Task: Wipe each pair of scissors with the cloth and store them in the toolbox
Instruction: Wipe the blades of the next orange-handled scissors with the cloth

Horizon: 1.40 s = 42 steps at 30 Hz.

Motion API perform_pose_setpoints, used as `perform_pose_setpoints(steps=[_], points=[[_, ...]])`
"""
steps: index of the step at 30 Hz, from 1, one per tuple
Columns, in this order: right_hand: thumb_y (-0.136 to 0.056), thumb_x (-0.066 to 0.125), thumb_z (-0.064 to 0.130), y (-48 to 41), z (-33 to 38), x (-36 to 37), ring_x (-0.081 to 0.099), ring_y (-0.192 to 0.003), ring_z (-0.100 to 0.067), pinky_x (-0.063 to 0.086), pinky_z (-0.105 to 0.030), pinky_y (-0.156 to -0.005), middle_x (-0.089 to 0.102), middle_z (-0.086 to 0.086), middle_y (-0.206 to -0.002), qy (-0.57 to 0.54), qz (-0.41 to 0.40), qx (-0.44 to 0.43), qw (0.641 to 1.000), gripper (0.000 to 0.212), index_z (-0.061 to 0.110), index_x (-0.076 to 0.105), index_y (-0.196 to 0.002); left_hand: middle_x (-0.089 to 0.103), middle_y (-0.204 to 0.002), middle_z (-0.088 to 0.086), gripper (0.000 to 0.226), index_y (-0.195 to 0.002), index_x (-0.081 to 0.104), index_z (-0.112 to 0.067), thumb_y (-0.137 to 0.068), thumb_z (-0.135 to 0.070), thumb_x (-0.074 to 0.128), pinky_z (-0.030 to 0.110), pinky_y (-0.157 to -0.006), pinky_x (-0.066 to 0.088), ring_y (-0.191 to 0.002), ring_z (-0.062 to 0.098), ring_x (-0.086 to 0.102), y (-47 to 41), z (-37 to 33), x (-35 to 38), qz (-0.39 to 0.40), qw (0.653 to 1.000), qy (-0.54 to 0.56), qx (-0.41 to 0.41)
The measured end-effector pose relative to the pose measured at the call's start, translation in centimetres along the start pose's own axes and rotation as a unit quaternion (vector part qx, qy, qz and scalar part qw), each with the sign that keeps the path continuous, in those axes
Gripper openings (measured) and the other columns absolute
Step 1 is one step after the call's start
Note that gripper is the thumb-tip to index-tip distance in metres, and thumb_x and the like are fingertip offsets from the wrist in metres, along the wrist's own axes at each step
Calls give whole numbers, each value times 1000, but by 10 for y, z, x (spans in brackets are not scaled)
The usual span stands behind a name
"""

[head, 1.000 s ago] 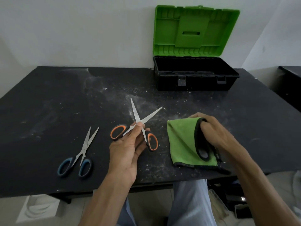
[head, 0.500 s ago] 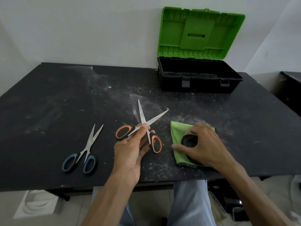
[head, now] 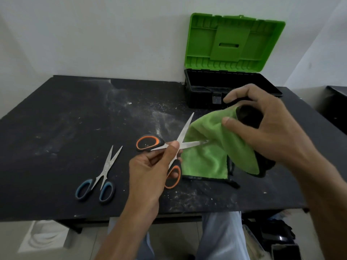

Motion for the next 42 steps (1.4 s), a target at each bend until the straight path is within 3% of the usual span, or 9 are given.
perform_pose_setpoints(steps=[5, 8, 11, 14, 18, 25, 30, 36, 42], points=[[-87, 73, 54, 34, 39, 29, 69, -115, 1, 56, -26, -93, 74, 22, -119, -1, 191, -82, 978, 49, 39, 61, -131, 75, -76, 8, 20, -91, 79, -4, -83, -22, 73, 16, -52, 51, -63, 10, 64, 6, -8, 2, 3, 999, 42, 27], [-94, 62, 57, 33, 29, 14, 64, -126, -5, 55, -36, -100, 69, 23, -128, -5, 101, -98, 990, 43, 36, 64, -132, 73, -77, 10, 21, -94, 78, -5, -84, -22, 72, 17, -54, 51, -67, 12, 62, 9, -8, 2, 19, 998, 55, 31], [-98, 56, 62, 27, 8, 20, 66, -118, 0, 57, -39, -99, 71, 23, -124, 39, 89, -43, 994, 43, 36, 68, -129, 71, -74, 9, 20, -90, 79, -6, -83, -23, 71, 15, -51, 48, -64, 10, 60, 13, -10, 5, 37, 997, 59, 31], [-97, 66, 43, 31, -5, 41, 75, -89, -7, 61, -33, -77, 79, 13, -100, -22, 138, -15, 990, 23, 31, 78, -113, 72, -73, 7, 18, -85, 81, -11, -80, -27, 72, 15, -54, 49, -63, 9, 61, 16, -12, 8, 51, 997, 42, 30], [-89, 71, 41, 36, -16, 43, 77, -83, -5, 60, -25, -71, 82, 11, -92, -111, 135, 52, 983, 19, 29, 83, -98, 76, -73, 7, 19, -85, 81, -12, -77, -27, 74, 19, -52, 51, -61, 11, 63, 22, -9, 9, 49, 998, 18, 26], [-94, 70, 35, 54, -17, 56, 79, -81, -5, 58, -19, -71, 83, 12, -90, -149, 150, 94, 973, 16, 26, 84, -97, 78, -92, 15, 15, -92, 81, -11, -79, -14, 75, 25, -63, 59, -78, 19, 73, 31, -5, 11, 9, 998, 51, 29], [-92, 71, 38, 53, -15, 46, 79, -85, -4, 59, -23, -75, 83, 13, -92, -158, 124, 92, 975, 18, 29, 85, -99, 77, -79, 15, 14, -84, 81, -10, -79, -21, 74, 23, -49, 53, -55, 15, 66, 33, -10, 15, 35, 999, 30, 10], [-94, 71, 37, 51, -5, 44, 80, -86, -8, 66, -35, -78, 83, 12, -95, -159, 126, 85, 975, 19, 29, 84, -105, 77, -81, 16, 16, -81, 81, -10, -78, -25, 74, 25, -54, 55, -59, 22, 67, 38, -14, 21, 70, 997, 8, 9], [-85, 72, 44, 52, 0, 41, 78, -84, -4, 66, -31, -77, 82, 17, -92, -122, 177, 82, 973, 23, 31, 85, -98, 75, -77, 15, 17, -82, 82, -12, -76, -26, 75, 21, -50, 51, -57, 15, 62, 39, -16, 15, 71, 997, -18, 14]])
Point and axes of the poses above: each hand's wrist, its own y-axis away from the middle knuckle, its own x-axis out of the palm, z = x × y, the point moved 8 cm from there along -y, towards the middle knuckle
